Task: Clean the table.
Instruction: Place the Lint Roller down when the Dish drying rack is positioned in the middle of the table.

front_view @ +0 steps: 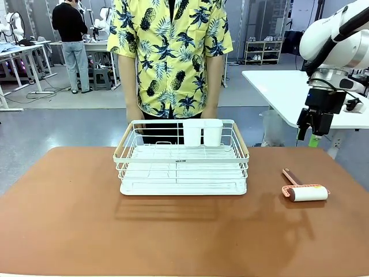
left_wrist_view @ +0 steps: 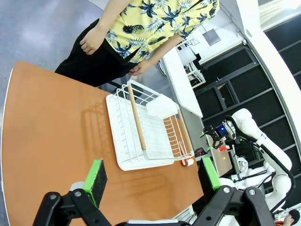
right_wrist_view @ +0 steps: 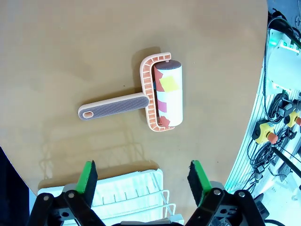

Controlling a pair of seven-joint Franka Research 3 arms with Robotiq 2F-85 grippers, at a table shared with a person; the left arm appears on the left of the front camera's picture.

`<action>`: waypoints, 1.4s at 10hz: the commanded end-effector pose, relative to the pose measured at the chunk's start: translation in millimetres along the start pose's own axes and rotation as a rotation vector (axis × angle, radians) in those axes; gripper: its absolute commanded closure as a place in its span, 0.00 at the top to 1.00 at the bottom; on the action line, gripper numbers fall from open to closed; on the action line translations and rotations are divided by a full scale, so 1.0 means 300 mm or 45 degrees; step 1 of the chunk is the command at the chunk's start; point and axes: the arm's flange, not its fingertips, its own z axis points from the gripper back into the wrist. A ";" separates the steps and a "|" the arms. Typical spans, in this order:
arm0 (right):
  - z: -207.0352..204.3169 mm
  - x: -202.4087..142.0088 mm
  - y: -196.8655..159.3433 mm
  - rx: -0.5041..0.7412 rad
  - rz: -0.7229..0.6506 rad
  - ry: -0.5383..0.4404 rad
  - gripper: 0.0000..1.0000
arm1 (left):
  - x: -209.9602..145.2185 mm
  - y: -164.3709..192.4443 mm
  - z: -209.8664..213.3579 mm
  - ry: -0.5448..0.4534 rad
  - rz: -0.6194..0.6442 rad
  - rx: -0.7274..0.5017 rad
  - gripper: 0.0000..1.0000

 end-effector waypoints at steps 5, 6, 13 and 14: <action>0.006 -0.006 0.004 -0.002 0.001 -0.001 1.00 | 0.002 -0.001 0.005 -0.008 -0.001 -0.009 1.00; 0.006 -0.006 0.004 -0.002 0.001 -0.001 1.00 | 0.002 -0.001 0.005 -0.008 -0.001 -0.009 1.00; 0.006 -0.006 0.004 -0.002 0.001 -0.001 1.00 | 0.002 -0.001 0.005 -0.008 -0.001 -0.009 1.00; 0.006 -0.006 0.004 -0.002 0.001 -0.001 1.00 | 0.002 -0.001 0.005 -0.008 -0.001 -0.009 1.00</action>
